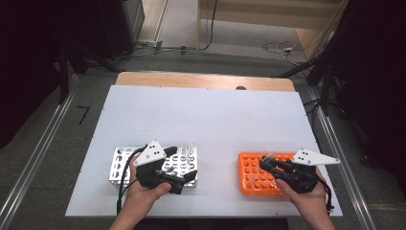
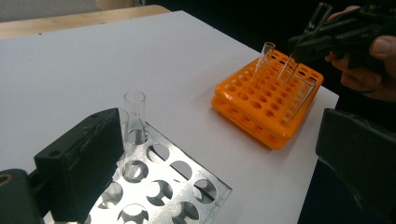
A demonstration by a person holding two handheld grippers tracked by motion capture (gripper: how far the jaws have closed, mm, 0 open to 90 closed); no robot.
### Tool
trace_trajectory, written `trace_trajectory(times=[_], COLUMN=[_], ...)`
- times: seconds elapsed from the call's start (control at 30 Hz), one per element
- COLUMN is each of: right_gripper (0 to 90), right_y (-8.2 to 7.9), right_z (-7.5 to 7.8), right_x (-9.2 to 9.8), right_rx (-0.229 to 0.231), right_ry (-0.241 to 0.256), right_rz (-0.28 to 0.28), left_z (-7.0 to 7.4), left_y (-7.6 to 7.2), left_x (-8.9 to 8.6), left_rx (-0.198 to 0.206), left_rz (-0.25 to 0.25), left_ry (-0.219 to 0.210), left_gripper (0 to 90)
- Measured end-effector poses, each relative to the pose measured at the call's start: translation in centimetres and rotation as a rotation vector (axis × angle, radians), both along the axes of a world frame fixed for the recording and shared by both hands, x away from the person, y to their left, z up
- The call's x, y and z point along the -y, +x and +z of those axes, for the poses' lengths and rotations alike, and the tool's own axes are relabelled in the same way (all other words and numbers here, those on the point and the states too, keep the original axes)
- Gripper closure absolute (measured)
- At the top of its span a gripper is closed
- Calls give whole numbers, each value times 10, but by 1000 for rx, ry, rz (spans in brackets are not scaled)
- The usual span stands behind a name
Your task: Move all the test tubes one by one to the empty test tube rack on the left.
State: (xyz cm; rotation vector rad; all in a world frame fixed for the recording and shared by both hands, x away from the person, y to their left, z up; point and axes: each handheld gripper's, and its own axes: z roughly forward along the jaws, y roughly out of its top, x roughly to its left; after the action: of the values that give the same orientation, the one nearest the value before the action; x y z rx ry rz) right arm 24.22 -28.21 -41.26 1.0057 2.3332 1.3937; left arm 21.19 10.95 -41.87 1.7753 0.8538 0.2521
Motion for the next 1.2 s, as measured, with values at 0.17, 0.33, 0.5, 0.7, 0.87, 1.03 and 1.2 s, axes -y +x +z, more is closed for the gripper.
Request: trace_trajectory(times=[0.17,0.33,0.5,0.7,0.87,1.03,1.2], right_gripper=[739,739,738,738,738,738,738], right_y=[6,7,0,-10,-19,-25,-29], right_z=[12,21,21,13,4,-3,-9], right_x=[-8,-18,-30,-45,-57,-68,-78], right_rx=[25,30,34,11,-7,-23,-33], right_ry=[-7,23,38,41,21,3,-15], right_rz=[6,12,49,104,148,180,208], left_z=[0,1,2,4,7,9,8], left_y=[1,1,-1,-3,-6,-11,-13], left_x=[4,6,9,14,19,27,38], left_rx=[3,5,10,15,17,28,25], left_rz=[-9,-14,-33,-52,-84,-106,-116], left_ry=[8,7,1,-9,-30,-27,-17], left_gripper=[4,5,37,39,66,155,278])
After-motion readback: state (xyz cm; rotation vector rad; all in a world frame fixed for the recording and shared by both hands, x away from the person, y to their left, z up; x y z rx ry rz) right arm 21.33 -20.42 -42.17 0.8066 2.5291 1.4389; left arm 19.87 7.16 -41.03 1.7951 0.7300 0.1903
